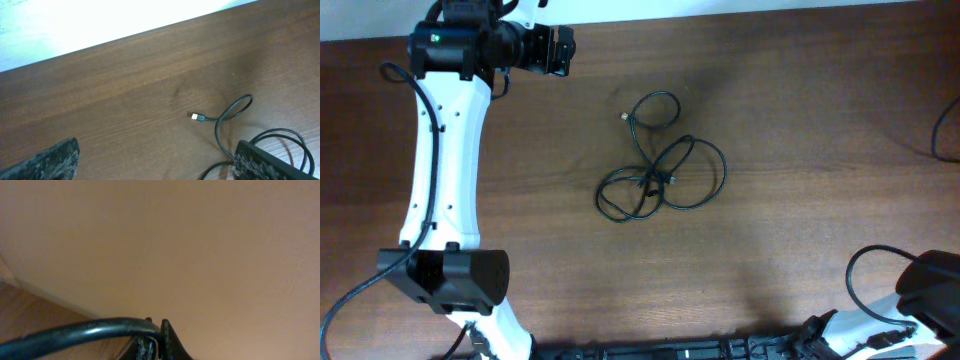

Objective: Untangle cables

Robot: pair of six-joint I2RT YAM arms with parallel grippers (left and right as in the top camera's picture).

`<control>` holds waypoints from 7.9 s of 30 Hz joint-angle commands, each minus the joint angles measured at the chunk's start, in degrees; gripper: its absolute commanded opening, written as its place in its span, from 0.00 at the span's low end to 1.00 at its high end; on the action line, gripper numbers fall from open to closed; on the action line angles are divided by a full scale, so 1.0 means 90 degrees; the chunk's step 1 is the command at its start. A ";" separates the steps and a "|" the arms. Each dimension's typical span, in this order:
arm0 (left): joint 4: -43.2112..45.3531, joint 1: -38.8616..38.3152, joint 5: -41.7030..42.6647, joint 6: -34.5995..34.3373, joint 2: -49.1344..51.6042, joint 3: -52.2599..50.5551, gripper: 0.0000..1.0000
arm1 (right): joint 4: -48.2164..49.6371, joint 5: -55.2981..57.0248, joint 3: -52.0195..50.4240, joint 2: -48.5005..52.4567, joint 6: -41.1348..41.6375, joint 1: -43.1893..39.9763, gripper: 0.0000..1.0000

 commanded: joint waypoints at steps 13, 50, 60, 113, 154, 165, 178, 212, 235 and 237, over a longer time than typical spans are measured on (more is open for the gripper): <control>0.0010 -0.0005 0.0068 -0.0032 -0.0121 0.0097 0.99 | -0.2025 -0.1515 -0.0046 0.2487 0.0270 -0.0347 0.99; 0.0078 0.0002 0.0061 -0.0032 -0.0121 0.0097 0.99 | -0.3259 -0.6079 -0.0386 0.3174 0.1304 0.6244 0.93; 0.0078 0.0002 0.0061 -0.0032 -0.0121 0.0097 0.99 | -0.2883 -0.6057 -0.1382 0.3157 0.1897 0.6720 0.04; 0.0078 0.0002 0.0061 -0.0032 -0.0121 0.0097 0.99 | 0.1831 -0.3211 0.4539 0.0770 -0.1659 0.5110 0.04; -0.0100 -0.2875 0.0255 -0.3619 0.3096 0.0090 0.68 | 0.0158 -0.3230 0.4539 0.0799 0.0435 0.2820 0.04; -0.0406 -0.1530 0.0321 -0.3616 0.3140 0.0124 0.00 | 0.0542 -0.3189 0.4539 0.0799 0.0418 0.1744 0.04; -0.0352 0.1129 -0.0046 -0.3616 0.3143 0.0124 0.00 | 0.0556 -0.3874 0.4539 0.0801 0.1724 -0.0595 0.04; -0.0114 0.0155 0.0736 -0.1863 0.3140 0.0124 0.00 | -0.0500 -0.4816 -0.1110 0.1530 0.0355 0.0952 0.99; -0.0549 -0.1409 0.3660 -0.0058 0.3140 0.4772 0.00 | -0.1817 -1.0144 -0.1112 0.1418 -0.5974 0.4753 0.99; -0.0483 -0.1460 0.4245 -0.0058 0.3140 0.4816 0.00 | -0.1523 -1.0108 -0.1112 0.1418 -0.5972 0.4949 0.99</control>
